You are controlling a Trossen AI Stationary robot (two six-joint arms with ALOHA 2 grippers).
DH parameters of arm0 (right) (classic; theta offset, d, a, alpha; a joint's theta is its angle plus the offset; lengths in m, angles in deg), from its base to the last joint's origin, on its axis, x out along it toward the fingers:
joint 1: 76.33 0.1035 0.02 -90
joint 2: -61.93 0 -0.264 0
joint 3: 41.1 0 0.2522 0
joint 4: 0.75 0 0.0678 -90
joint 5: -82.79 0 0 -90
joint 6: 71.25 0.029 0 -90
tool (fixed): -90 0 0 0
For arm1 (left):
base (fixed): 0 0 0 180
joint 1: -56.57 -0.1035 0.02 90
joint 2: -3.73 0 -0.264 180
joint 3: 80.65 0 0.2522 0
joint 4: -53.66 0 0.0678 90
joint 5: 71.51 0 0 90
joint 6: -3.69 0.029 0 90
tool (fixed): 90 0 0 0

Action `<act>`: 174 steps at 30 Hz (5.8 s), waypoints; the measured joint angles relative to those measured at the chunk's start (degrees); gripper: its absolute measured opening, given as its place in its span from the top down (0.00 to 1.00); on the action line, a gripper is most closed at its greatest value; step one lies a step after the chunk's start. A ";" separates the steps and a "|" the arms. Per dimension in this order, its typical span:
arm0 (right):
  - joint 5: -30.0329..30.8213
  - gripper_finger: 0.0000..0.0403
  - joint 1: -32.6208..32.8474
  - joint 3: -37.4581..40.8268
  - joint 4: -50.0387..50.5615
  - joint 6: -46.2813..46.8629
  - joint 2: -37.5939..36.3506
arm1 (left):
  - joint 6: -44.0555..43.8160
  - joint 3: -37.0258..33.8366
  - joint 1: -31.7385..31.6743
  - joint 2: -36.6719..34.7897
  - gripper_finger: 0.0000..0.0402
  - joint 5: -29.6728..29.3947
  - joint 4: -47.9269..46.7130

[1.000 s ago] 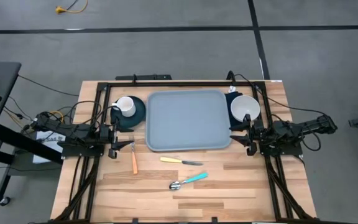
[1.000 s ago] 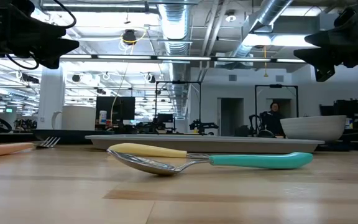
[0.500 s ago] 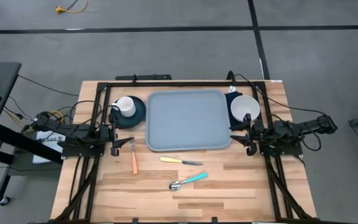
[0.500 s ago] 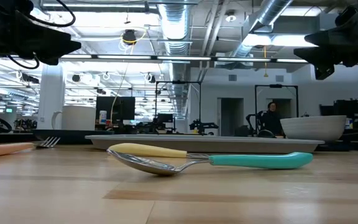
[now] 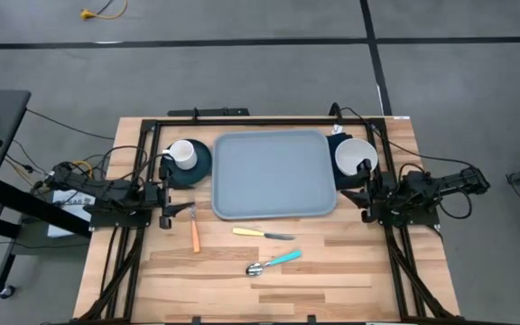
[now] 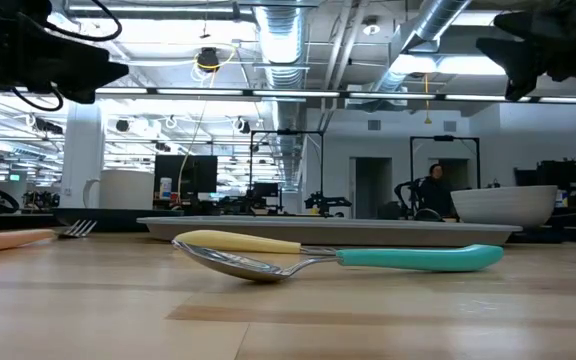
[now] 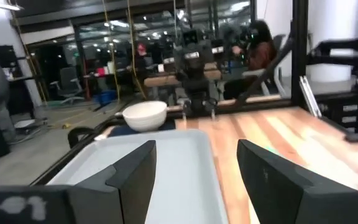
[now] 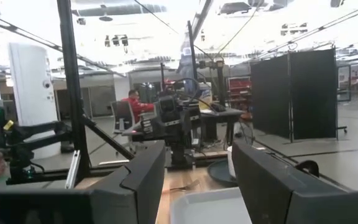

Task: Set up tray
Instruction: Put the white mug on the gray tray

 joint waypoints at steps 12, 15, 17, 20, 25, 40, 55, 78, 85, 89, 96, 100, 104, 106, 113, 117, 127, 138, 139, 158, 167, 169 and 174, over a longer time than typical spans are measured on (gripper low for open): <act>0.30 0.56 0.00 0.00 1.12 -2.99 0.02 | -2.82 3.31 -0.01 0.00 0.47 3.58 9.57; 0.44 0.56 0.00 -0.23 3.63 -3.00 0.00 | -10.31 6.69 -0.02 1.68 0.47 -7.24 2.11; 0.47 0.56 -0.09 -1.42 8.00 -3.02 0.07 | -16.17 9.56 -0.18 4.56 0.47 -15.52 -5.42; 0.46 0.56 -0.92 -3.90 11.09 -3.02 -0.06 | -21.98 14.57 -1.33 10.61 0.47 -20.06 -12.80; 0.48 0.56 -3.14 -6.58 17.18 -1.99 0.00 | -25.51 24.75 -5.02 24.07 0.47 -19.32 -21.63; 0.14 0.56 -7.56 -7.41 23.74 3.54 0.02 | -22.05 56.63 -26.15 61.10 0.47 -1.17 -65.89; -0.01 0.56 -7.37 -7.50 23.91 3.54 0.02 | 6.37 59.32 -51.75 73.30 0.47 20.16 -64.72; -0.02 0.56 -7.37 -7.51 27.41 3.58 0.01 | 8.77 50.33 -59.04 73.57 0.47 22.52 -61.75; -0.02 0.56 -7.37 -7.50 27.34 3.58 0.01 | 9.83 50.25 -59.04 73.57 0.47 19.10 -61.51; -0.02 0.56 -7.37 -7.50 27.32 3.57 0.02 | 11.02 50.25 -59.04 73.57 0.47 18.77 -61.49; -0.02 0.56 -7.37 -7.50 27.32 3.57 0.02 | 13.59 50.25 -59.02 73.57 0.47 18.69 -61.50; -0.02 0.56 -7.37 -7.50 27.32 3.58 0.02 | 14.01 50.25 -59.02 73.57 0.47 18.67 -61.53; -0.01 0.56 -7.37 -7.50 27.32 3.58 0.01 | 13.99 50.25 -59.02 73.57 0.47 18.70 -61.64; -0.01 0.56 -7.37 -7.50 27.36 3.58 0.02 | 13.65 50.25 -59.02 73.57 0.47 18.68 -61.64; -0.02 0.56 -7.37 -7.50 27.50 3.58 0.00 | 11.29 49.71 -59.02 73.88 0.47 18.68 -61.60; -0.02 0.56 -7.37 -7.50 27.50 3.58 0.02 | 11.08 46.63 -59.00 73.90 0.47 18.21 -59.92; -0.01 0.56 -7.37 -7.50 27.50 3.59 0.02 | 10.33 44.57 -58.97 73.90 0.51 16.12 -58.05; -0.01 0.56 -7.37 -7.50 27.50 3.58 0.01 | 11.81 44.59 -58.99 73.90 0.83 15.88 -57.57; -0.01 0.56 -7.37 -7.50 27.50 3.58 0.02 | 12.31 44.59 -58.99 73.90 0.87 15.88 -57.58; -0.01 0.56 -7.37 -7.50 27.47 3.56 0.02 | 27.27 55.96 -51.84 73.88 0.99 11.75 -57.17; 0.00 0.56 -7.43 -7.50 26.73 3.52 0.02 | 34.88 65.52 -48.14 82.74 0.99 16.22 -56.69; 0.00 0.56 -7.45 -7.50 26.58 3.52 0.00 | 36.25 69.04 -48.04 87.57 0.99 16.45 -59.85; 0.00 0.56 -7.45 -7.50 26.60 3.53 0.00 | 39.30 78.88 -48.44 98.95 1.00 20.77 -66.64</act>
